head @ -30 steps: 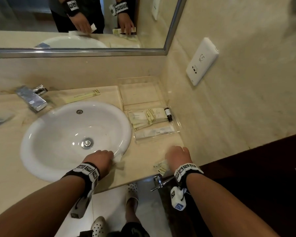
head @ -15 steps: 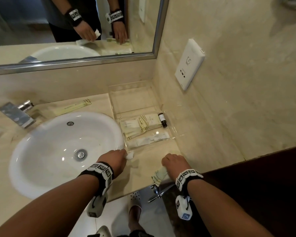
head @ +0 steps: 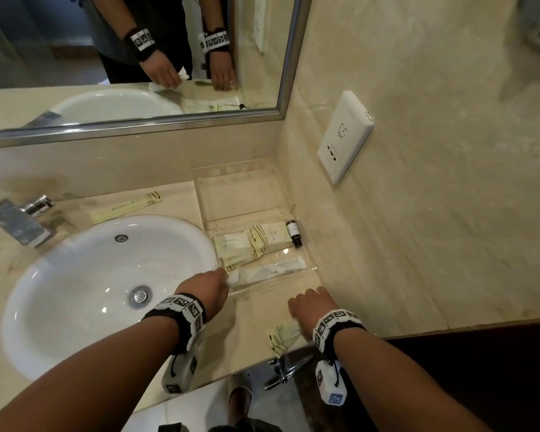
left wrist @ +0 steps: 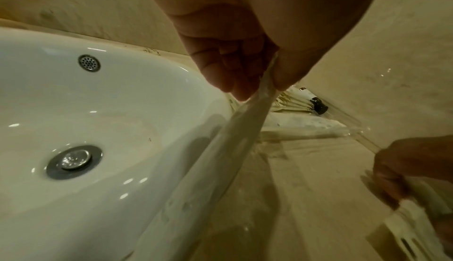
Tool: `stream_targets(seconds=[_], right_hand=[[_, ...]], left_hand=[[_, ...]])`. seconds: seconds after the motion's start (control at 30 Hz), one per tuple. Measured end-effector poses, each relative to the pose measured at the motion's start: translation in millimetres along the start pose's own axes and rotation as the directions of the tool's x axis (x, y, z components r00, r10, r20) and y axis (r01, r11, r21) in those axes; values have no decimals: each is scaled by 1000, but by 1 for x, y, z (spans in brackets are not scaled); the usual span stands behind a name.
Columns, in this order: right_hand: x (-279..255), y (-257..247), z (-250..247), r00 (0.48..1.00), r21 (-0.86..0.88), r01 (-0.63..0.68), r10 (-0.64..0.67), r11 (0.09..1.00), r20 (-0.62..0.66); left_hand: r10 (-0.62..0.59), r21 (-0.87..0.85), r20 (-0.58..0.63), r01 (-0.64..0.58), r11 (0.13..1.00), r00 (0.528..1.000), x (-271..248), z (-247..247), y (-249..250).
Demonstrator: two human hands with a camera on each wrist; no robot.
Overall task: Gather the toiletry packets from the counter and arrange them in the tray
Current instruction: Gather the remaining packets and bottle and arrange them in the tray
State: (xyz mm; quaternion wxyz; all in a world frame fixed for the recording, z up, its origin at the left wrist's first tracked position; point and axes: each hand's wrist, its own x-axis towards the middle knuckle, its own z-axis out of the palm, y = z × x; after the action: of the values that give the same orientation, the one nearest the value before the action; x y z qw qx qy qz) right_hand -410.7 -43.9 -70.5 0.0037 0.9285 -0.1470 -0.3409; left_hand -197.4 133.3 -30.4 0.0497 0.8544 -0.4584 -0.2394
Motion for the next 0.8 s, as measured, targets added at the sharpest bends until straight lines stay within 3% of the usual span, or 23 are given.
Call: stream_targets(seconds=[0.1, 0.17, 0.23, 0.33, 0.53, 0.8], right_hand=[[2, 2, -4, 997, 37, 40, -42, 999, 60], [5, 1, -15, 997, 161, 38, -47, 986, 54], [9, -2, -34, 999, 275, 48, -48, 960, -7], [21, -4, -66, 992, 310, 107, -81, 945, -97], [47, -5, -109, 947, 168, 59, -1, 984, -322], [79, -22, -114, 956, -130, -13, -26, 991, -293]], left_hand=[[-19, -1, -4, 19, 1000, 1000, 7, -7, -5], [-37, -12, -5, 37, 999, 999, 12, -15, -7], [-67, -15, -13, 67, 998, 998, 18, -21, -10], [-107, -15, -33, 107, 994, 994, 25, -28, -15], [-149, -52, -52, 146, 988, 988, 29, -32, -21], [-191, -89, -63, 185, 979, 980, 22, -28, -34]])
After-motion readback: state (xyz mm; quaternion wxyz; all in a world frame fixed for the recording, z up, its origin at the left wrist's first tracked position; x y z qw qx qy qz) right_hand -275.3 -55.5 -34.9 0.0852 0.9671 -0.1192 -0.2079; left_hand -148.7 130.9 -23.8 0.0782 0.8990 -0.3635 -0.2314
